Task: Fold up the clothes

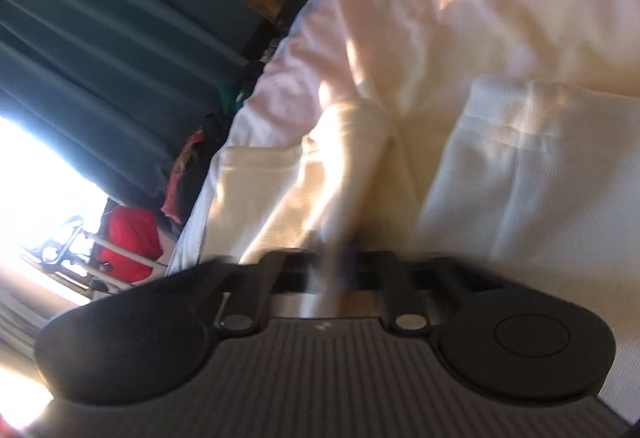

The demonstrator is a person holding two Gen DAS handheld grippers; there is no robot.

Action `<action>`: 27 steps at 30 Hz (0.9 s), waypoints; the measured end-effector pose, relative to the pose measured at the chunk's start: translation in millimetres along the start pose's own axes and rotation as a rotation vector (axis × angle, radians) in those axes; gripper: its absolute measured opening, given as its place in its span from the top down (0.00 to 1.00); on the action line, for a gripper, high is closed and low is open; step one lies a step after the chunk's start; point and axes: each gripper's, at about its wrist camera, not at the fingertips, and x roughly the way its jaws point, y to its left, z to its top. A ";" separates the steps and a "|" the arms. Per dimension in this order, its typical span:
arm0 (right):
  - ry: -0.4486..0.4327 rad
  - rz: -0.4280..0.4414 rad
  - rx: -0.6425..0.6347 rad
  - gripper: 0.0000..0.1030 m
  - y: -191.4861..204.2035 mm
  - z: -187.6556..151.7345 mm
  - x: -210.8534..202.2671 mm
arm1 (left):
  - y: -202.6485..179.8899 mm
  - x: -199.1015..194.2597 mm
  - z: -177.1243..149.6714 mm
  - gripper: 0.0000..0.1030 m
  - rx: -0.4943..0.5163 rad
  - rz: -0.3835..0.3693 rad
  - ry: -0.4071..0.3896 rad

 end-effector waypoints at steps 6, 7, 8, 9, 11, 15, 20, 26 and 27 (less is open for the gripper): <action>-0.096 0.011 -0.053 0.93 29.8 6.2 -30.5 | 6.7 -6.6 3.8 0.49 -0.013 -0.038 -0.002; -0.112 0.003 -0.070 0.93 35.1 6.5 -36.7 | 9.0 -7.3 4.4 0.49 -0.022 -0.046 0.001; -0.124 -0.011 -0.082 0.93 37.4 6.0 -42.5 | 11.5 -8.3 5.0 0.49 -0.031 -0.054 0.003; -0.135 -0.026 -0.094 0.93 39.5 5.6 -48.3 | 14.0 -9.4 5.5 0.49 -0.040 -0.061 0.004; -0.137 -0.057 -0.081 0.93 31.3 6.4 -56.3 | 18.2 -11.4 6.7 0.49 -0.055 -0.074 0.002; -0.127 -0.187 -0.097 0.93 8.9 7.0 -63.2 | 24.1 -13.3 9.2 0.49 -0.075 -0.096 0.000; -0.112 -0.213 -0.096 0.91 -6.6 13.1 -84.4 | 26.1 -12.4 9.5 0.49 -0.090 -0.111 0.013; -0.145 -0.282 -0.037 0.82 -4.5 14.7 -146.1 | 31.0 -14.6 7.6 0.49 -0.111 -0.138 0.033; -0.155 -0.289 -0.040 0.63 -4.9 13.4 -159.6 | 32.6 -15.2 7.2 0.49 -0.118 -0.144 0.038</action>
